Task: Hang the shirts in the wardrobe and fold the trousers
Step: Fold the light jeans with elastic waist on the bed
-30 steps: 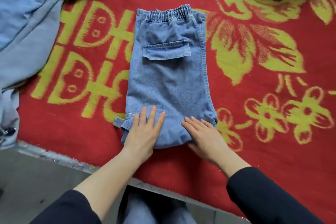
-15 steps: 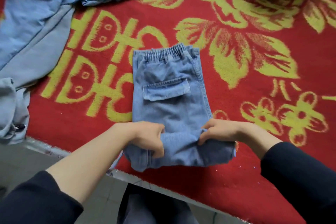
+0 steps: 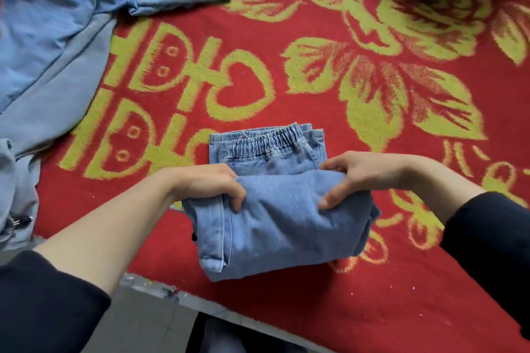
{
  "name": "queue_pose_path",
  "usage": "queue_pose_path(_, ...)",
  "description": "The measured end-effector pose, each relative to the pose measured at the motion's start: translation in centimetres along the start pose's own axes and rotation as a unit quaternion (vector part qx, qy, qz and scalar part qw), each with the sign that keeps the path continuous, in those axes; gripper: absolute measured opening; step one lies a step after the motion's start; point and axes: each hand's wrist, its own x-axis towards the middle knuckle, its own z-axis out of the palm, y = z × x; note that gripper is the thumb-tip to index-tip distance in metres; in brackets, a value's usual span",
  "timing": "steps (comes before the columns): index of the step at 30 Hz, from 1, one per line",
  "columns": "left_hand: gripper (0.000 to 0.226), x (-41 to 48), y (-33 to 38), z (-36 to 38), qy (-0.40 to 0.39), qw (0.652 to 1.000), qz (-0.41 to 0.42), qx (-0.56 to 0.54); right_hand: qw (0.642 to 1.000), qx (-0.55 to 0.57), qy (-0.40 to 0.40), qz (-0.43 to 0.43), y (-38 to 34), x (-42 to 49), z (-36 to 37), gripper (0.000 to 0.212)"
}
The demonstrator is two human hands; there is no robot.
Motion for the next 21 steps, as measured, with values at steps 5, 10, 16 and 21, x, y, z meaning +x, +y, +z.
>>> queue_pose_path(5,0.021,1.5,1.2,-4.4,0.08,0.996,0.007,0.034,0.99,-0.04,0.13,-0.033,-1.9,3.4,-2.9,0.02)
queue_pose_path(10,0.024,4.4,0.7,-5.5,0.279,0.936,0.054,0.209,0.938,-0.215,0.27,-0.016,-0.8,7.6,-2.8,0.025)
queue_pose_path(16,0.057,6.1,-0.6,-1.2,0.442,0.8,0.174,0.367,0.862,-0.229,0.423,-0.162,-0.2,9.0,1.0,0.046)
queue_pose_path(21,0.071,7.7,-2.6,0.4,0.389,0.836,0.097,0.375,0.852,-0.4,0.32,-0.107,1.7,10.6,3.8,0.06)
